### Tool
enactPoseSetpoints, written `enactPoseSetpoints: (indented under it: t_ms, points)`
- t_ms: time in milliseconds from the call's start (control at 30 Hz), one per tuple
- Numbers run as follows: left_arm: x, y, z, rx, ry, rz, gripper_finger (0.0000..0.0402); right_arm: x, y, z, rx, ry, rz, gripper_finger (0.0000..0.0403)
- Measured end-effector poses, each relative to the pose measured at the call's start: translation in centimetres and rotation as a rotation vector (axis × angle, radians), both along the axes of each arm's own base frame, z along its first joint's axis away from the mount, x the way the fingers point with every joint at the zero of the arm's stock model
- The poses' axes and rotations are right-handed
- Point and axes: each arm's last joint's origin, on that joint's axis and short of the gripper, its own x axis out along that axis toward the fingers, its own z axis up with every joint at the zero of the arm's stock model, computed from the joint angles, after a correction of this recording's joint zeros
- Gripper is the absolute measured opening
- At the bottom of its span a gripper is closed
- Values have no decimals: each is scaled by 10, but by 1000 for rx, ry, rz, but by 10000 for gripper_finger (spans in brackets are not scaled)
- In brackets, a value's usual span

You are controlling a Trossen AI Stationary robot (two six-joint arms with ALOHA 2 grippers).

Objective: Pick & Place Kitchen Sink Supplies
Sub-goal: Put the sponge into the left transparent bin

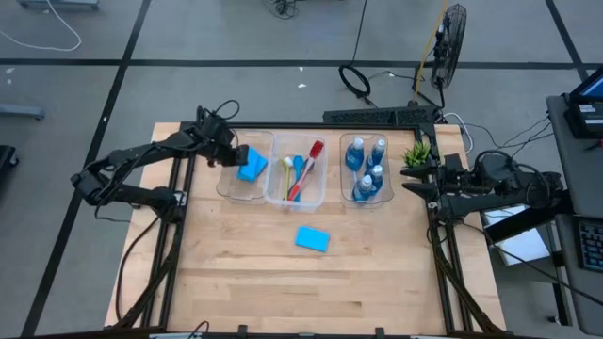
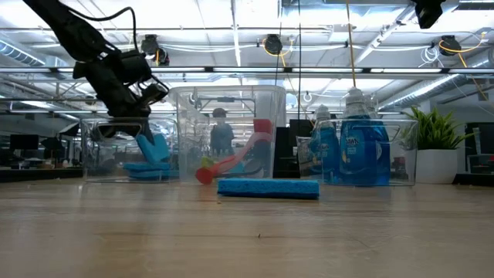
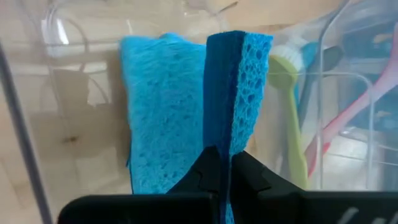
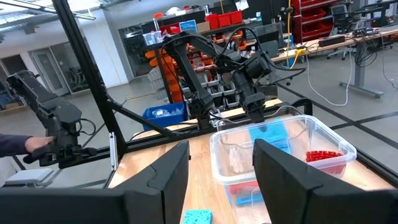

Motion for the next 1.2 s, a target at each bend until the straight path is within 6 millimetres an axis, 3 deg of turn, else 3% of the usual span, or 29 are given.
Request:
enactPoseSetpoints:
  t_ms: [667,867,1033,1200]
  points:
    - [2,1,2,33,-22,-27,147,0,0,0,19,-1,0,167]
    - [0,-1,11,64,-64,-36,189,0,0,0,19,-1,0,167]
    - [-6,-6,26,146,-80,2,198,0,0,0,20,-2,0,165]
    - [-13,-13,40,203,-116,12,180,0,0,0,17,-2,0,166]
